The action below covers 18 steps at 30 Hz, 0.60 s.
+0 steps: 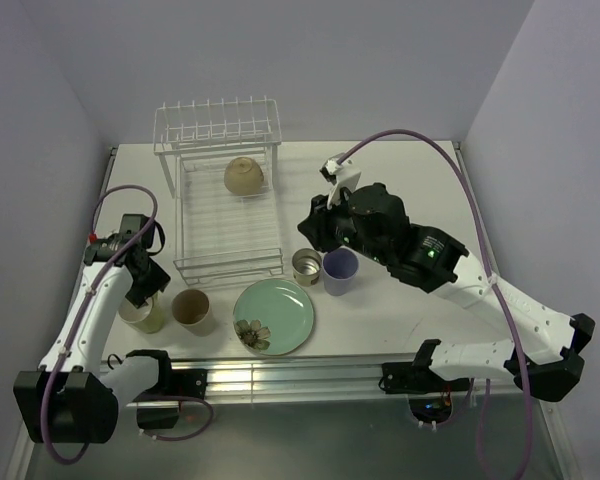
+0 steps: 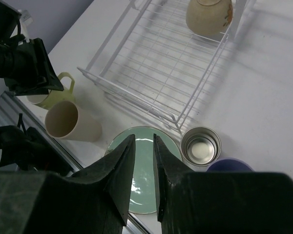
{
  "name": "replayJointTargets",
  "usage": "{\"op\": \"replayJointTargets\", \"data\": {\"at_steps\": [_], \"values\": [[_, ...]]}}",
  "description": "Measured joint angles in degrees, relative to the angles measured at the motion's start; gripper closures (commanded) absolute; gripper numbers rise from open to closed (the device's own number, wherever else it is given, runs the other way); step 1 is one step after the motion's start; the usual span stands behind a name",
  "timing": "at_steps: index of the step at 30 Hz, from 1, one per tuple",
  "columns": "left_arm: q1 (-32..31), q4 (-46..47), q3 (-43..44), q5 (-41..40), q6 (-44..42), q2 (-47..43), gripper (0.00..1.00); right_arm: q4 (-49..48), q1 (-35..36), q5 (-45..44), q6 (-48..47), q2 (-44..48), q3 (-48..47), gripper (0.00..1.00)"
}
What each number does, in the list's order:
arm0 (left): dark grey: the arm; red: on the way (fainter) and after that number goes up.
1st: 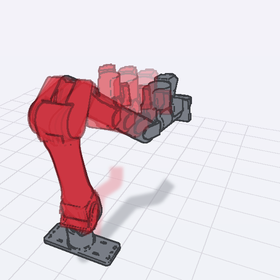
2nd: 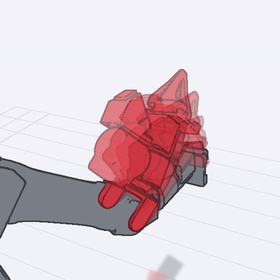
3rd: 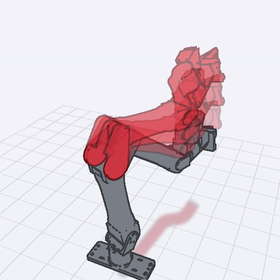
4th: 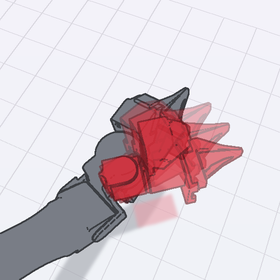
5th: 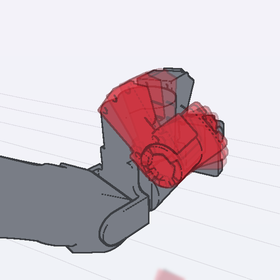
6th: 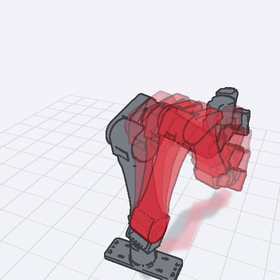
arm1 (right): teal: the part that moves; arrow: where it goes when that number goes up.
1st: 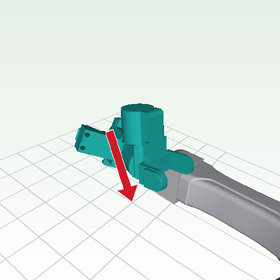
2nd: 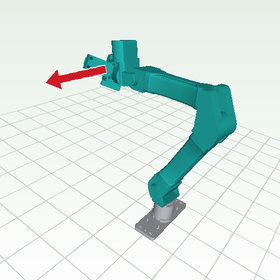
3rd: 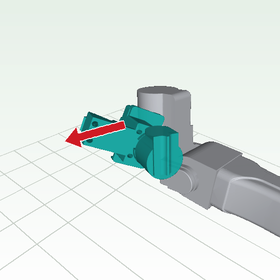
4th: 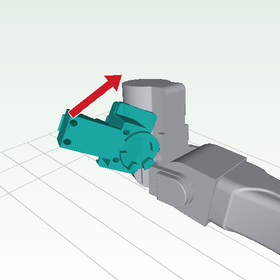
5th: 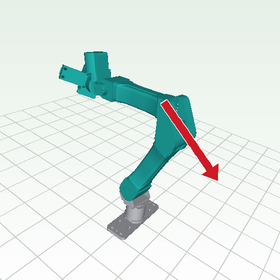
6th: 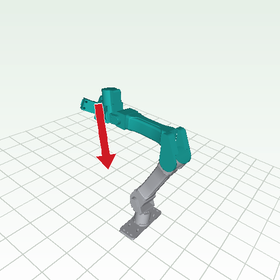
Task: Load the mixed dishes into the dish rack
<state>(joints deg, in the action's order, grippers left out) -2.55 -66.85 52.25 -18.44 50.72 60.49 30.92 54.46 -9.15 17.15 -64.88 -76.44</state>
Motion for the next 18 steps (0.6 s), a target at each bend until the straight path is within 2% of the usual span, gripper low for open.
{"op": "replayJointTargets", "data": {"at_steps": [8,10,12,13,15,16,18], "values": [[1.7,2.43,-2.86,2.38,-0.07,3.52,0.51,1.36,-1.33,-0.68,-0.02,1.75,0.83,0.71],[1.97,2.38,-3.37,2.6,-0.02,3.65,0.56,1.64,-2.03,-0.74,-0.04,2.73,1.09,0.71],[2.14,2.4,-3.72,2.75,-0.04,3.65,0.63,1.73,-3.06,-0.74,-0.07,3.76,1.11,0.71],[2.21,2.4,-4.0,2.93,-0.02,3.65,0.74,1.73,-3.58,-0.74,-0.07,4.33,1.14,0.71],[2.23,2.78,-4.5,3.69,0.24,3.63,0.88,1.73,-4.31,-0.74,-0.24,5.05,1.16,0.72],[2.21,3.02,-4.57,3.8,0.2,3.63,1.0,1.73,-4.57,-0.74,-0.28,5.35,1.16,0.72],[2.71,2.4,-4.81,4.04,0.39,3.43,1.0,1.73,-4.92,-0.72,-0.31,5.73,1.16,0.72]]}}
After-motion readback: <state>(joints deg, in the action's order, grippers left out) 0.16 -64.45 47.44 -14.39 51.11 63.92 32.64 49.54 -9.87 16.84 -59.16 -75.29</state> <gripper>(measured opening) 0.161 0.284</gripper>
